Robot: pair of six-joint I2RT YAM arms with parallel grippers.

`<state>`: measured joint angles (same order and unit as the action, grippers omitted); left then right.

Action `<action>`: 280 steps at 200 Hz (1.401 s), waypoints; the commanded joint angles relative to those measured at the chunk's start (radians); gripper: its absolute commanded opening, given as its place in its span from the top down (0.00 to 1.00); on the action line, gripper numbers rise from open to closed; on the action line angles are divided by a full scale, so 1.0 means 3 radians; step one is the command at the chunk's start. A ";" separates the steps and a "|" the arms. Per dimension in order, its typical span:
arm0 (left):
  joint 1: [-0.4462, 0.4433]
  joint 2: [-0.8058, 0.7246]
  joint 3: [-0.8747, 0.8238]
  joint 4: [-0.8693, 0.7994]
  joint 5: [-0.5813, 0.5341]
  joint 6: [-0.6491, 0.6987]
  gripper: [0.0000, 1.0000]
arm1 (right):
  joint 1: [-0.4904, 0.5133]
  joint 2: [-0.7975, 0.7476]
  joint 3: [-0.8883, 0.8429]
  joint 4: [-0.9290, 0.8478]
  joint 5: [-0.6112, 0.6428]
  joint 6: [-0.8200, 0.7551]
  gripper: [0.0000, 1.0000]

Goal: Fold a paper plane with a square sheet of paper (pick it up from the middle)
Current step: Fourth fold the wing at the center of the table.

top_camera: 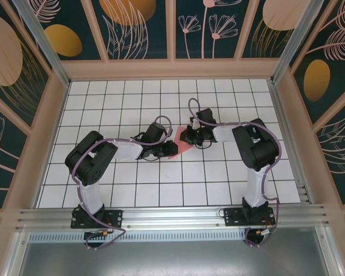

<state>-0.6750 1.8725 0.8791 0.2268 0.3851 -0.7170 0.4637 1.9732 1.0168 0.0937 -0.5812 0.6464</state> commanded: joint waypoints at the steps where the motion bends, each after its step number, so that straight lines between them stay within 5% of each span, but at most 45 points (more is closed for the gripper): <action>1: -0.0007 -0.0048 -0.0169 -0.0234 -0.0047 0.0079 0.85 | 0.0009 0.0350 -0.0165 -0.0442 0.0421 0.0003 0.96; 51: -0.0006 -0.0131 -0.0321 -0.0380 -0.0127 0.0185 0.96 | 0.0008 0.0349 -0.0176 -0.0459 0.0444 -0.0003 0.96; 211: -0.0007 -0.0610 -0.0707 -0.0628 -0.0133 0.0356 0.93 | -0.0010 0.0357 -0.0183 -0.0499 0.0484 0.0008 0.97; 280: -0.0006 -0.0907 -0.0558 0.0101 -0.0026 0.0055 0.90 | -0.0005 0.0360 -0.0171 -0.0458 0.0451 0.0034 0.97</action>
<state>-0.6750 1.6020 0.6903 0.1493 0.3569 -0.6479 0.4633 1.9736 1.0164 0.0937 -0.5812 0.6544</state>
